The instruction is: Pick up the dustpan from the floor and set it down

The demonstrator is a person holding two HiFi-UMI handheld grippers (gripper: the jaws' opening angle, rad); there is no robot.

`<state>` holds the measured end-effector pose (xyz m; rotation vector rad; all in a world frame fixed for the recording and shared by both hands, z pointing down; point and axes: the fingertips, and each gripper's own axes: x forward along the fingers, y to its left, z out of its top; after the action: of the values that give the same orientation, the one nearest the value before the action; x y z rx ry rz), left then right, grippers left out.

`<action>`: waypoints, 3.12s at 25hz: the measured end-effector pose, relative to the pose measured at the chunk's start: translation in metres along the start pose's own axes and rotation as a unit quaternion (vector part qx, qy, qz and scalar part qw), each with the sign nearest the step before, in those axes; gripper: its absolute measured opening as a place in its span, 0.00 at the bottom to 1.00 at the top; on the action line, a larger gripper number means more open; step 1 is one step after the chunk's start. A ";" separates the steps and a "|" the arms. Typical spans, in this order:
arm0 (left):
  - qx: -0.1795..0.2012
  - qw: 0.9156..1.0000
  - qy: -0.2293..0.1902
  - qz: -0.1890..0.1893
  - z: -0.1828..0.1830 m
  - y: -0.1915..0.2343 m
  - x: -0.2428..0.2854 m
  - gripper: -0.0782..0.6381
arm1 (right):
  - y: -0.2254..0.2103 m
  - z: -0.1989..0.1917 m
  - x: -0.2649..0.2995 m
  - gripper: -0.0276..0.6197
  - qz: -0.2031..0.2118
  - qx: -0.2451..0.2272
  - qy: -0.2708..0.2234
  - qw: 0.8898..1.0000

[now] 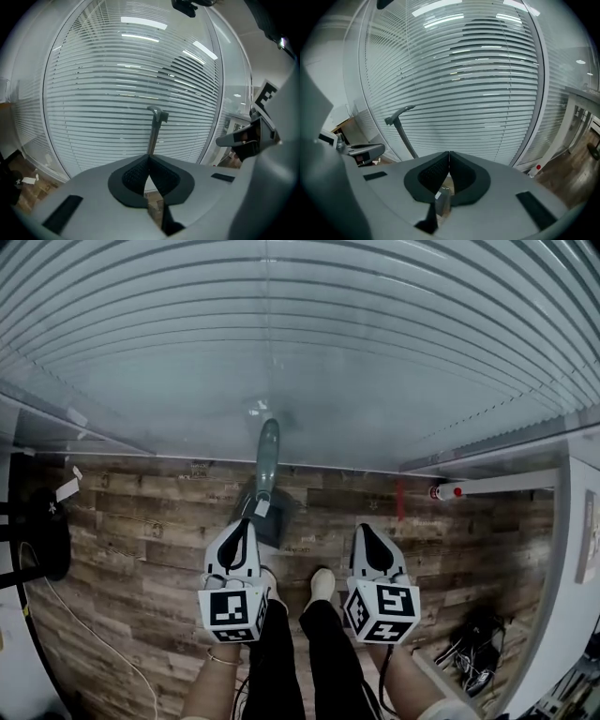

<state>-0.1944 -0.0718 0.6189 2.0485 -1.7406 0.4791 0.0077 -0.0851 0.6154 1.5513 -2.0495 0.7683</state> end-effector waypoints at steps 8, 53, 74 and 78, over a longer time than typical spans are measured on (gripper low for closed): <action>-0.008 1.000 0.004 0.000 -0.003 -0.005 0.000 0.13 | -0.005 -0.006 -0.002 0.09 -0.001 0.022 0.003 1.000; 0.020 1.000 -0.013 -0.006 -0.003 -0.010 0.057 0.44 | -0.029 -0.031 0.001 0.09 -0.021 0.030 0.025 0.999; 0.039 0.999 -0.015 0.021 0.013 -0.006 0.080 0.25 | -0.041 -0.037 0.003 0.09 -0.025 0.047 0.034 0.998; 0.043 0.998 -0.022 0.025 0.013 -0.005 0.077 0.25 | -0.042 -0.038 0.001 0.09 -0.028 0.049 0.032 0.998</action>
<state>-0.1768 -0.1431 0.6463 2.0937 -1.8307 0.5375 0.0487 -0.0685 0.6509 1.6083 -1.9406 0.8984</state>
